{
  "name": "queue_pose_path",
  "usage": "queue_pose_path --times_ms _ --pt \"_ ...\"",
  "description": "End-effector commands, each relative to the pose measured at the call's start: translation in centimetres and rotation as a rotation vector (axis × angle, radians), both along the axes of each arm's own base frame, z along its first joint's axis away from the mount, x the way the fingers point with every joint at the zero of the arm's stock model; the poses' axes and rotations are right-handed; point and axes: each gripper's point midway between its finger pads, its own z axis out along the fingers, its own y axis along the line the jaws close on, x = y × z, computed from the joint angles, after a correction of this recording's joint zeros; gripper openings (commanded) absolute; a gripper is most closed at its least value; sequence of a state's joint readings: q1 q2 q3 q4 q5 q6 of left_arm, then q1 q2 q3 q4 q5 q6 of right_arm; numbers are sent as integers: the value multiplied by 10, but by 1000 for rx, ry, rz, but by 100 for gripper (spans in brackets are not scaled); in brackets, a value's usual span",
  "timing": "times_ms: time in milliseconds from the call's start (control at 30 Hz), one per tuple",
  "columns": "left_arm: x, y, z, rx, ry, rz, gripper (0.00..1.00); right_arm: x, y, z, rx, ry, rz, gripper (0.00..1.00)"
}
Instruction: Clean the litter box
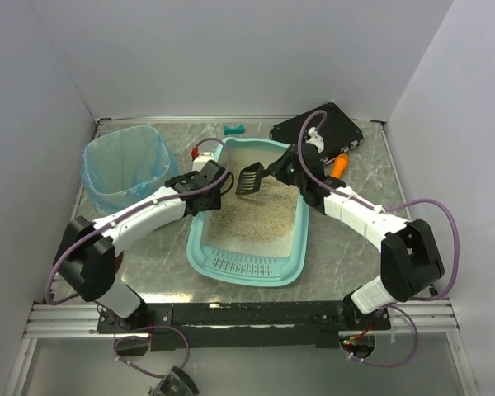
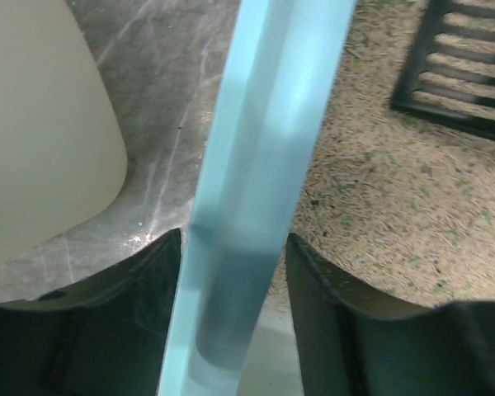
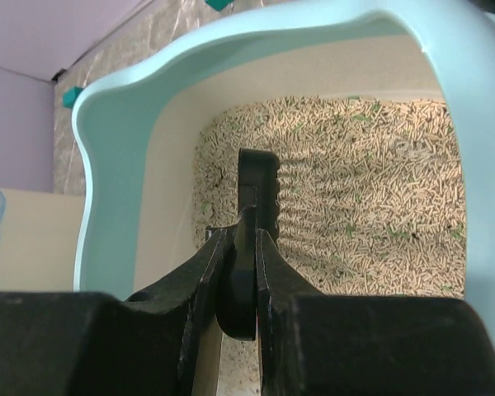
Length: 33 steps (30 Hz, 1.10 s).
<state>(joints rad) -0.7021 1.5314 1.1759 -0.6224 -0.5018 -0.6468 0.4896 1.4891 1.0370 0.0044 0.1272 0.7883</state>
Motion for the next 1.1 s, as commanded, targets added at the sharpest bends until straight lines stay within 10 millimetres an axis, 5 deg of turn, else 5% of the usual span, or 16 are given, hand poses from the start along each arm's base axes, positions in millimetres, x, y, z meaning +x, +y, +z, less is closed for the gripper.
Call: queue_pose_path --times_ms 0,333,700,900,1067 --pt "7 5 8 60 -31 41 51 9 -9 9 22 -59 -51 0" --pt "7 -2 14 115 -34 50 2 6 -16 -17 4 -40 -80 0" --pt "18 -27 90 42 -253 6 1 10 5 -54 115 -13 -54 0" --pt "23 -62 160 -55 -421 -89 1 10 22 -60 217 -2 -34 0" --pt "20 -89 189 -44 -485 -153 1 9 36 -58 315 -14 -9 0"
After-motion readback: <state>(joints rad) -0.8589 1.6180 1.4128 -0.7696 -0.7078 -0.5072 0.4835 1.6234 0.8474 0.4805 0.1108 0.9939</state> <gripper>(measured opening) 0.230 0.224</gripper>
